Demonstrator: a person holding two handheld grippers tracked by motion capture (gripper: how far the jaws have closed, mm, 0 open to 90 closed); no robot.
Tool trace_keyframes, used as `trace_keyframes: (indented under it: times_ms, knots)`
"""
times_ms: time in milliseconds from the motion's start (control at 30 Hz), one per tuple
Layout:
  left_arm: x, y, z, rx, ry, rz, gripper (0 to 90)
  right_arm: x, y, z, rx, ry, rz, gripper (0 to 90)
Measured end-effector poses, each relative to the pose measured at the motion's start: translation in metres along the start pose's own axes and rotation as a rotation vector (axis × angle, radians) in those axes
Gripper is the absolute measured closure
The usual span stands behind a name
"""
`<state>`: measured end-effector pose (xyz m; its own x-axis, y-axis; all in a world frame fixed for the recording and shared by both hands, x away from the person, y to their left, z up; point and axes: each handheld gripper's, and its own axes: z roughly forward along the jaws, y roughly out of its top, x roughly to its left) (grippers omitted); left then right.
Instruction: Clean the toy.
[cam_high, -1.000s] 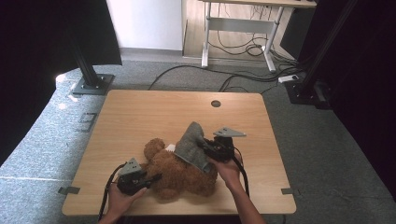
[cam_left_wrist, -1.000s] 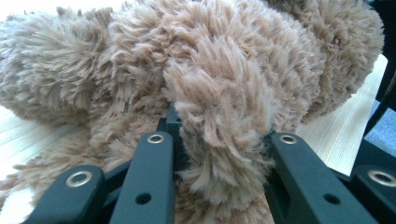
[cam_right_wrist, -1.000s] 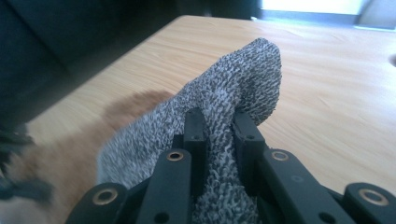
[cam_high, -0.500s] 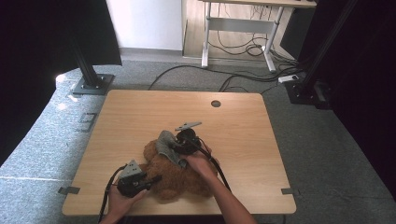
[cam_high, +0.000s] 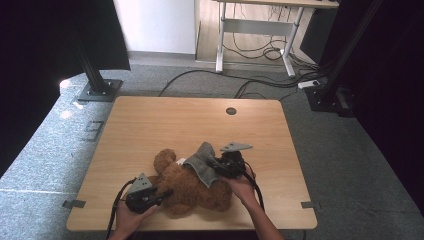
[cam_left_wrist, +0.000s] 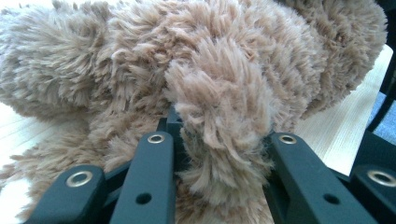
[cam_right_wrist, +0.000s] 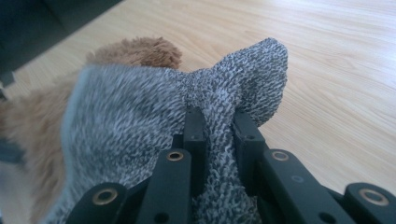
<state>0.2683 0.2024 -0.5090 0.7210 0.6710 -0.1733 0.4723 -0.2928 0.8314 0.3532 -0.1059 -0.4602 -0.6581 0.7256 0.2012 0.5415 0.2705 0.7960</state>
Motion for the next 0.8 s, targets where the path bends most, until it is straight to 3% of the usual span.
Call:
trace_keyframes:
  times_ms: [167, 267, 433, 600, 800]
  knots:
    - [0.001, 0.000, 0.000, -0.003, 0.003, 0.000, 71.0, -0.013, -0.019, -0.038, -0.073, 0.031, 0.072, 79.1]
    - [0.002, 0.001, 0.002, -0.004, 0.005, -0.001, 71.1, -0.017, -0.034, -0.057, -0.077, 0.037, 0.083, 79.2]
    - [0.003, 0.002, 0.003, -0.003, 0.009, 0.002, 71.1, -0.016, -0.052, -0.065, -0.063, 0.036, 0.080, 79.5]
    - [0.003, 0.003, 0.003, -0.003, 0.010, 0.004, 71.1, -0.020, -0.059, -0.066, -0.071, 0.031, 0.090, 79.5]
    - [0.006, 0.008, 0.007, -0.009, 0.047, 0.003, 71.5, -0.024, -0.065, -0.085, -0.163, 0.076, 0.094, 79.5]
